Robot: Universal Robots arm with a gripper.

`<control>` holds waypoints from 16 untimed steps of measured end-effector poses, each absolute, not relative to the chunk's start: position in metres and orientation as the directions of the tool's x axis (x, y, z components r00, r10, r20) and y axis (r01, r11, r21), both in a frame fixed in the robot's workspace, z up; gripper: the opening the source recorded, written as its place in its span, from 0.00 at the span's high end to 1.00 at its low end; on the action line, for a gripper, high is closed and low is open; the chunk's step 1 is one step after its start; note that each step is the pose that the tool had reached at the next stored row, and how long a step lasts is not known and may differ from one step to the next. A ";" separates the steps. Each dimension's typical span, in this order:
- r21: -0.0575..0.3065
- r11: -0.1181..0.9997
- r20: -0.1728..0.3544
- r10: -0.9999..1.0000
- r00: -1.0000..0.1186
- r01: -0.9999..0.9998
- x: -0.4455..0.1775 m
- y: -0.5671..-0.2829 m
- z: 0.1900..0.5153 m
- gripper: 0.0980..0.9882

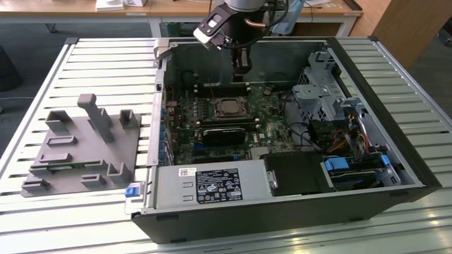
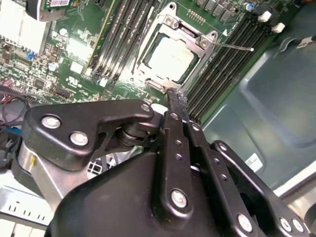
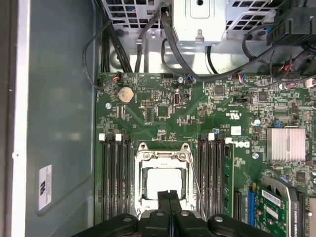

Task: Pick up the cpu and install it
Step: 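Install the first cpu locking lever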

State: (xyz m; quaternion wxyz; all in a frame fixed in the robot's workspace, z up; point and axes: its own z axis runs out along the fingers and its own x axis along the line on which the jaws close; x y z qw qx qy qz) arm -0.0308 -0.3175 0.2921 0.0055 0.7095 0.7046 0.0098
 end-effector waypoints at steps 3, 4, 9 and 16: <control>0.021 -0.007 0.006 1.000 0.007 1.000 -0.031 -0.318 0.298 0.99; 0.022 -0.007 0.006 1.000 0.007 1.000 -0.031 -0.318 0.299 0.99; 0.021 0.039 0.006 0.999 -0.039 0.999 -0.031 -0.318 0.298 0.99; 0.022 0.165 0.006 0.986 -0.166 0.986 -0.031 -0.318 0.296 0.99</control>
